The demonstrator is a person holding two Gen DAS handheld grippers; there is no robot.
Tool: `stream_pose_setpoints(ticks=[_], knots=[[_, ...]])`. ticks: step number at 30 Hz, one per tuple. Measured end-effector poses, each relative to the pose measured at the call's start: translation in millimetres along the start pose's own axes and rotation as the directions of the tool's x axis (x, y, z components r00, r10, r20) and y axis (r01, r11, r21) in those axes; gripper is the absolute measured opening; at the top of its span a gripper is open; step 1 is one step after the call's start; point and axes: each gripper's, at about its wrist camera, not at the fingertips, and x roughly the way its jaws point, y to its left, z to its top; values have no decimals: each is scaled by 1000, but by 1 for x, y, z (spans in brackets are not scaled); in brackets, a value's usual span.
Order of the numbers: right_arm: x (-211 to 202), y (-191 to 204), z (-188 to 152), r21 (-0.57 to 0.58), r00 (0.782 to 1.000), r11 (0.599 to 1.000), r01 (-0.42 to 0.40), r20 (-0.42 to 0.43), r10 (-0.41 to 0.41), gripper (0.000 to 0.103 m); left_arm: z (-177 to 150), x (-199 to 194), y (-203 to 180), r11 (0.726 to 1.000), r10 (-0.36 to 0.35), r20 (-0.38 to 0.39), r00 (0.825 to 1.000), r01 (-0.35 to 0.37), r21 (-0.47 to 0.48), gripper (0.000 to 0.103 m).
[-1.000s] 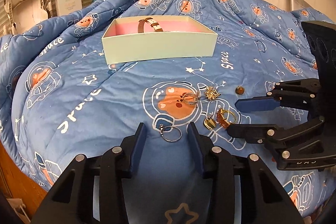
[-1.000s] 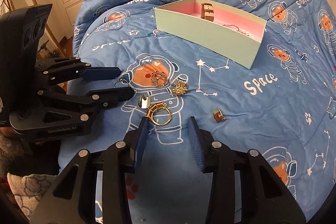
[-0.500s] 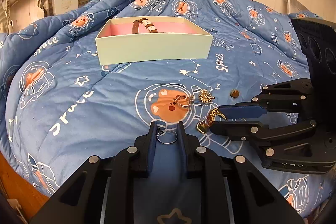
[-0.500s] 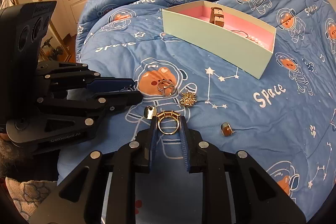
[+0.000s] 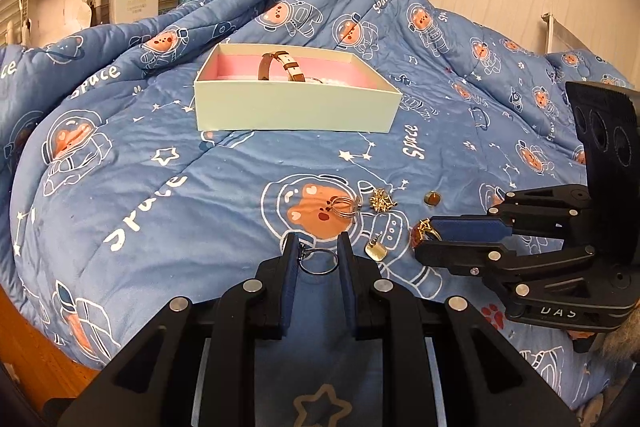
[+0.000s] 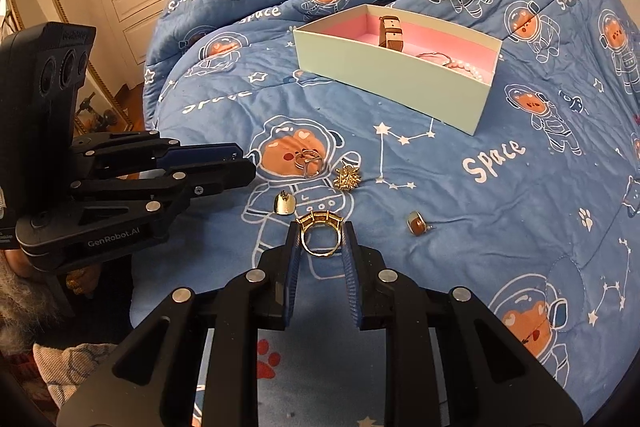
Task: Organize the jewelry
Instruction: 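Grasp a silver ring with the left tool while the right tool grasps a gold ring, then carry the silver ring with the left tool while the right tool carries the gold ring into the box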
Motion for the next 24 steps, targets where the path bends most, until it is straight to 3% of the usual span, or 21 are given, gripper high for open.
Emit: stream_pose_setpoints(ticks=[10,24], knots=[[-13,-1,38,-1,999,1000,-12,51,13,21,27,-3,12,999,-18,12,1000,19,-50,19],[-4,-29,128,15,993,999,31,113,-33,21,119,4,41,997,11,97,995,-3,-80,19]])
